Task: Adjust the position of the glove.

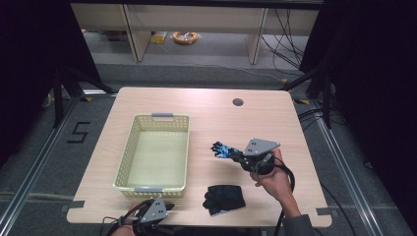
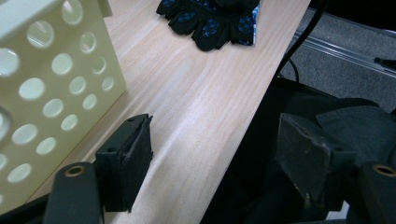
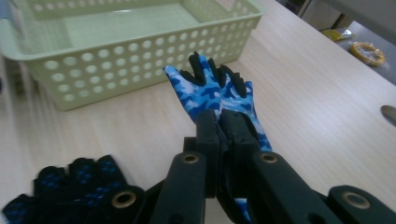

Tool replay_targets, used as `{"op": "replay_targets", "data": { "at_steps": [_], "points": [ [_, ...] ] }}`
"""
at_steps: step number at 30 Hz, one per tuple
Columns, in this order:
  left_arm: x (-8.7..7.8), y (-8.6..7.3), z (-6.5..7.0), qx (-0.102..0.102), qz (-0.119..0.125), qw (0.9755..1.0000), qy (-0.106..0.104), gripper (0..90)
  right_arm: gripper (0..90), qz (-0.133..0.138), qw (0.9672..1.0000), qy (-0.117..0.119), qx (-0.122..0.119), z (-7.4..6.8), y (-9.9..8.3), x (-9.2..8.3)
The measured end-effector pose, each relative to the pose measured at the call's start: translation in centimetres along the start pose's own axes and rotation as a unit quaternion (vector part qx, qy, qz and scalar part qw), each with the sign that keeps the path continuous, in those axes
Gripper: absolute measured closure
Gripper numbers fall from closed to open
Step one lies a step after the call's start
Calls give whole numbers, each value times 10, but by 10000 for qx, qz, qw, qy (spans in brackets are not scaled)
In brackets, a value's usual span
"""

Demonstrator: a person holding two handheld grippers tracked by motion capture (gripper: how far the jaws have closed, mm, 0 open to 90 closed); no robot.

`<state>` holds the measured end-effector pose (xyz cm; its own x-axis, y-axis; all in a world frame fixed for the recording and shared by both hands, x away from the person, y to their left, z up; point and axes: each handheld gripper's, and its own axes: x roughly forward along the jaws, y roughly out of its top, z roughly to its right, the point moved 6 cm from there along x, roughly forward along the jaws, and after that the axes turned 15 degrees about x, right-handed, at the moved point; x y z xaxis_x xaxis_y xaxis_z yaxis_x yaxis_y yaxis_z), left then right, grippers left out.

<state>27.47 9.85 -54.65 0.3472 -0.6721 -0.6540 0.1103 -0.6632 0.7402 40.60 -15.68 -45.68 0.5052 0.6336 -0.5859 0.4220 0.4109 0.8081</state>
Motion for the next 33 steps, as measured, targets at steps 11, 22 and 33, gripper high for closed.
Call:
{"op": "replay_targets", "data": {
  "at_steps": [11,22,33],
  "points": [
    [0,0,0,-37,-23,10000,-18,235,871,-168,9992,229,-276,-39,-28,-13],
    [2,0,0,-107,-38,9999,3,229,871,-250,9983,454,-259,-57,-48,-17],
    [2,1,1,-33,10,10000,-49,232,869,-475,9965,663,-201,-63,-68,-11]
  ]
}}
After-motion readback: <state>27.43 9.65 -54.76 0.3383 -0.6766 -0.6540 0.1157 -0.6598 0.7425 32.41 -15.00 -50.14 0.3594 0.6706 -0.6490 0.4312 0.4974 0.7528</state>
